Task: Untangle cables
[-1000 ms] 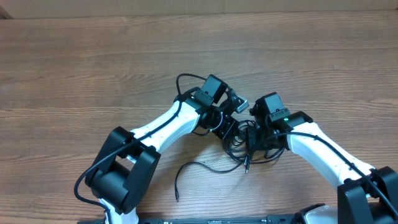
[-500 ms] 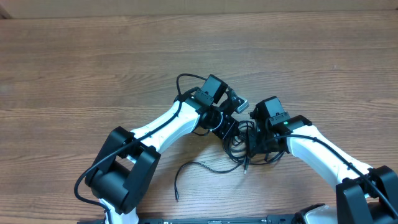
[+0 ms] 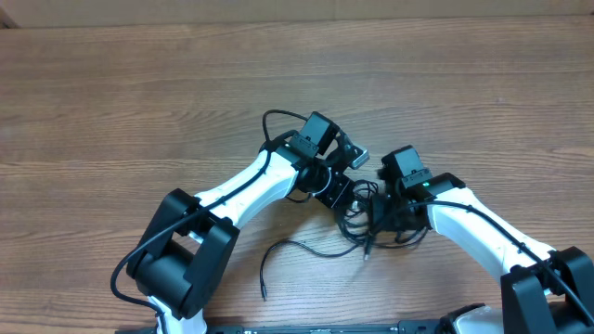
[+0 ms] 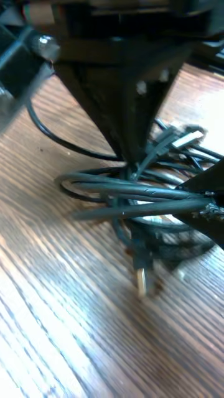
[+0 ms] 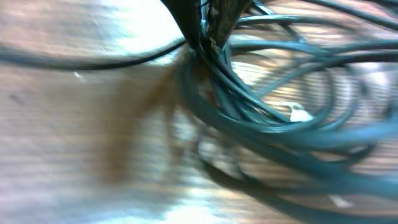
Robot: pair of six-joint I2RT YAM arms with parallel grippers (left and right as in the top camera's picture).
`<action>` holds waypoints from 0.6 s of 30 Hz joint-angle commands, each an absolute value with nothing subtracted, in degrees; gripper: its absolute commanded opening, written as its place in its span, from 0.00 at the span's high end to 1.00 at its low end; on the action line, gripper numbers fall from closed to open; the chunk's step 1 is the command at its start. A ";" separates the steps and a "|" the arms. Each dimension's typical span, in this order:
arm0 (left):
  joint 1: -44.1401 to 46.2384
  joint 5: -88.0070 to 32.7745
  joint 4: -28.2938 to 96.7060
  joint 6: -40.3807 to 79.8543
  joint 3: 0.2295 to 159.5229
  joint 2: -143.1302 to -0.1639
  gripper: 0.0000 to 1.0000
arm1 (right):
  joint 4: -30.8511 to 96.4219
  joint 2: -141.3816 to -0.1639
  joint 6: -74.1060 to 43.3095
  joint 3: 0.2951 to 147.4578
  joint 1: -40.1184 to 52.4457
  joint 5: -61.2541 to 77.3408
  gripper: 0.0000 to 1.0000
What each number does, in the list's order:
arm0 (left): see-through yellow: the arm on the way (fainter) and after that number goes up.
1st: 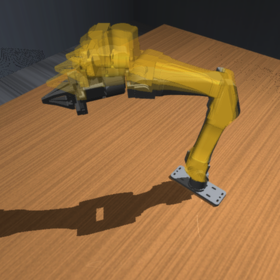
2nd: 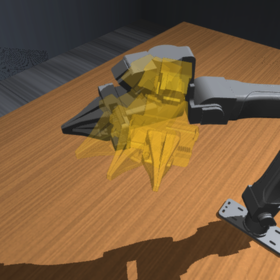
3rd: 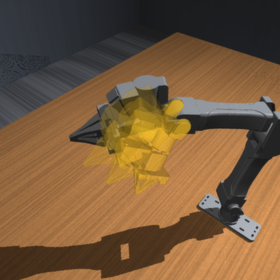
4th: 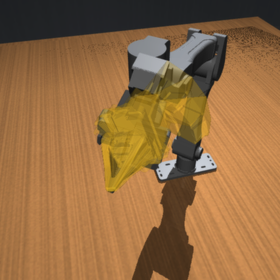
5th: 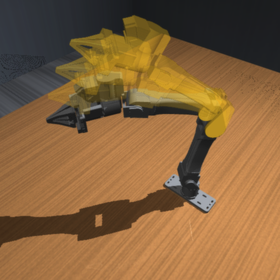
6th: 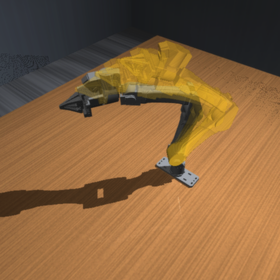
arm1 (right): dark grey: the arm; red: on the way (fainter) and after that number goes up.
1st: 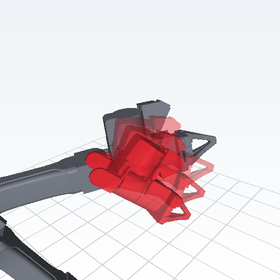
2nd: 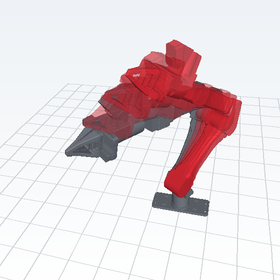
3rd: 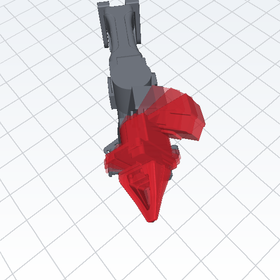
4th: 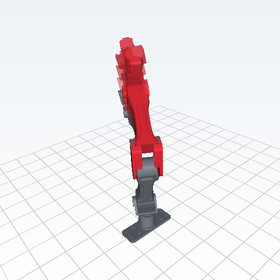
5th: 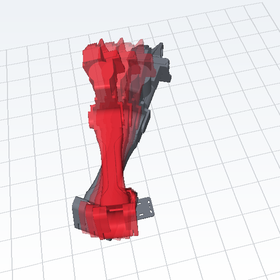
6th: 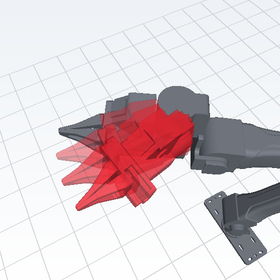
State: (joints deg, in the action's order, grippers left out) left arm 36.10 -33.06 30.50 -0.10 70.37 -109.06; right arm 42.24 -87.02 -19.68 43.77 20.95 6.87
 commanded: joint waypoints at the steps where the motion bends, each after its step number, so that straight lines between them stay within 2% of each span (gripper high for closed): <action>1: 33.80 -30.70 31.29 0.75 69.69 -109.40 0.96 | 44.82 -87.02 -29.34 43.22 21.15 -5.82 0.96; 5: 31.18 -30.61 32.82 0.86 69.69 -109.40 0.96 | 47.37 -87.02 -35.88 43.22 21.15 -12.05 0.96; 11: 28.82 -31.27 34.79 0.86 69.69 -109.40 0.96 | 44.77 -87.02 -34.81 43.22 21.15 -8.56 0.96; 16: 29.67 -36.14 35.79 -1.80 69.69 -109.40 0.96 | 36.62 -87.02 -12.97 43.22 21.21 16.56 0.94; 18: 30.24 -38.46 35.83 -3.42 69.69 -109.40 0.96 | 36.25 -87.02 -8.45 43.22 21.21 19.68 0.92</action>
